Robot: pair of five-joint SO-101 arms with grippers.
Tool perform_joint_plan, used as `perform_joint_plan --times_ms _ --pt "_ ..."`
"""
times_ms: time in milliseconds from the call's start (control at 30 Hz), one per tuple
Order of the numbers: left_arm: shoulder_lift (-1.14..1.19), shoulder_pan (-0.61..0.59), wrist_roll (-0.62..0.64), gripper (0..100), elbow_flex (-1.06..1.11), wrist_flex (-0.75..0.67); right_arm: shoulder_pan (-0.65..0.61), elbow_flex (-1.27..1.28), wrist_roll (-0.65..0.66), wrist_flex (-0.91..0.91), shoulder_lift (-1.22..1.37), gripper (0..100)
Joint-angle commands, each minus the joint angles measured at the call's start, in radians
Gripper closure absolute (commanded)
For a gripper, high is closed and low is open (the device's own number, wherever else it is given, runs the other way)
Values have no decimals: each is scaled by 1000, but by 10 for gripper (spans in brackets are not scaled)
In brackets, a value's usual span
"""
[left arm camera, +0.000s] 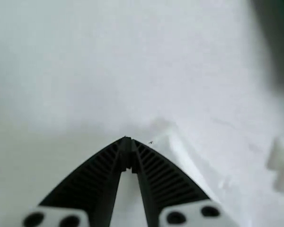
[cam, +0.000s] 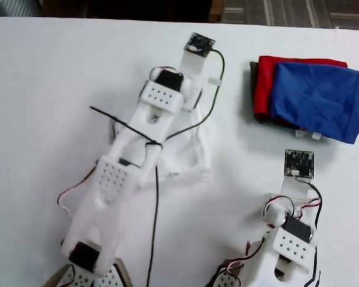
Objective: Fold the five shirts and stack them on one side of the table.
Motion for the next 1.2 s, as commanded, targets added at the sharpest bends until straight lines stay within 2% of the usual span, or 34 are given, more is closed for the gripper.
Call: perform_joint_plan --times_ms 0,167,367,533,733,833,933,1167 --pt "80 2 -3 973 -137 -26 5 -8 -3 -18 -24 978" --pt "209 -9 -3 973 -282 -29 1 -6 -3 -18 -24 978" --pt "216 -44 -2 973 -558 94 -35 -5 -3 -18 -24 978" --pt "164 -58 -2 973 -539 181 -35 -5 -3 -18 -24 978" --pt "164 5 -3 973 -539 345 -35 -5 -3 -18 -24 978" --pt "180 40 -3 973 -545 342 -35 -5 -3 -18 -24 978" --pt "209 64 -3 973 -545 282 -35 -5 -3 -18 -24 978" --pt "325 58 -2 973 -544 229 -35 -5 -3 -18 -24 978"
